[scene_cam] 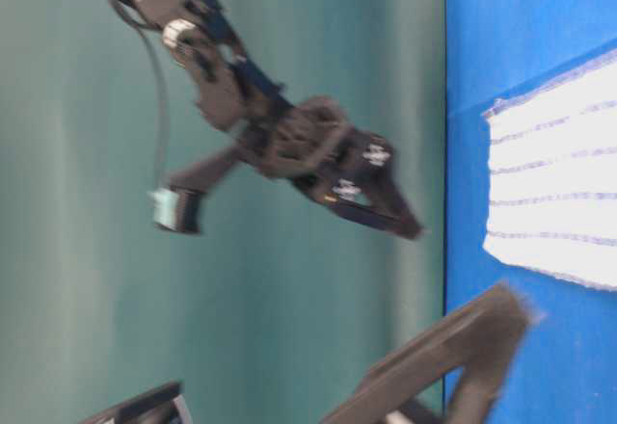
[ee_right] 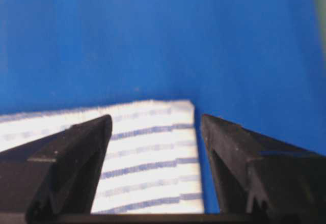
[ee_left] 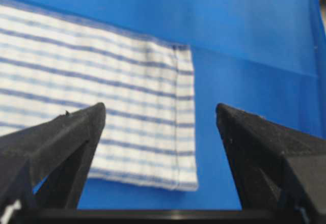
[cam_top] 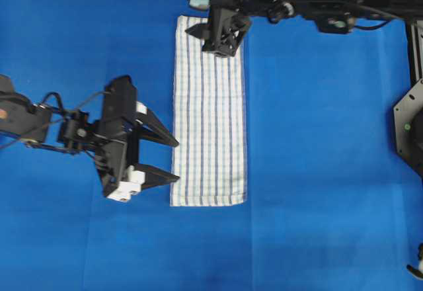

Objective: Fold the blue towel.
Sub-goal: 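Open both grippers and withdraw them from the folded strip, then grasp the top corners of the long folded strip with both grippers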

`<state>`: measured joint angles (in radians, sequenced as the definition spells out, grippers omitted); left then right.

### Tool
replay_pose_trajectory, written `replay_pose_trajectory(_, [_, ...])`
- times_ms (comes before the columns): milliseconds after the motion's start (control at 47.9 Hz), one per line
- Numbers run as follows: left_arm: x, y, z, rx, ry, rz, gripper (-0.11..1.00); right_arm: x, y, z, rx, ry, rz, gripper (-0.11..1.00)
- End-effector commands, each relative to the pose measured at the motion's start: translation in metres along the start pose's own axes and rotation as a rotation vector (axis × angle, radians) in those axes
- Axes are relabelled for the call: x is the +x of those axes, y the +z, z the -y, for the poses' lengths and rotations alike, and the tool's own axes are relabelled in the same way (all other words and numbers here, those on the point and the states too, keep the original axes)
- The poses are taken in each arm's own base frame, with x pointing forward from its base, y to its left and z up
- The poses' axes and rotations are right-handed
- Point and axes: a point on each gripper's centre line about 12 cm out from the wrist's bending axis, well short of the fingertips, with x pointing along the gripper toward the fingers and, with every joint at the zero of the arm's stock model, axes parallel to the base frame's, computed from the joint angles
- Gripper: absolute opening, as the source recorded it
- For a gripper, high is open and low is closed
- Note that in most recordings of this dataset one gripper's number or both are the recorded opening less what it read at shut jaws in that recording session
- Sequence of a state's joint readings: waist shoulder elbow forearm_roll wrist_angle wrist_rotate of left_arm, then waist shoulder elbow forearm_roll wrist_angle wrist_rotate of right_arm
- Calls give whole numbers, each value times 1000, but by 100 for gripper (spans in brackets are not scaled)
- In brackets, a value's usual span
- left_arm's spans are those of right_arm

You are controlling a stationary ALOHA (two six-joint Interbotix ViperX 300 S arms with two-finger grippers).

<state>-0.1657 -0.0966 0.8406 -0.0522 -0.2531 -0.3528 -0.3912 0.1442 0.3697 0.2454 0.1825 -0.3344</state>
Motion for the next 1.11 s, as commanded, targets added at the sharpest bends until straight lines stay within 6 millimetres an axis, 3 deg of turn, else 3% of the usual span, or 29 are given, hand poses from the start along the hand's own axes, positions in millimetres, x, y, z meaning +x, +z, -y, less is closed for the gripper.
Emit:
replay_pose_trajectory(0, [-17,15,0,8,-2,42,84,-33,20,0,-15,-7,71,95])
replay_pose_trajectory(293, [-65,34,-21,37,41,153,84,-101,3,-4,-22,-15,132,95])
replay_pose_trajectory(564, [-86,43,-46,64,116,212,84,-134,-25,-15,-7,0,151,95])
replay_pose_trajectory(857, [-75,52,-63,63,174,205,84,-135,-33,-23,-1,17,153,95])
replay_pose_trajectory(940, [-72,58,-77,78,217,203,84,-131,-31,-19,0,4,163,95])
replay_pose_trajectory(1087, [-68,68,-115,86,329,180,83,-116,-35,4,36,-58,149,95])
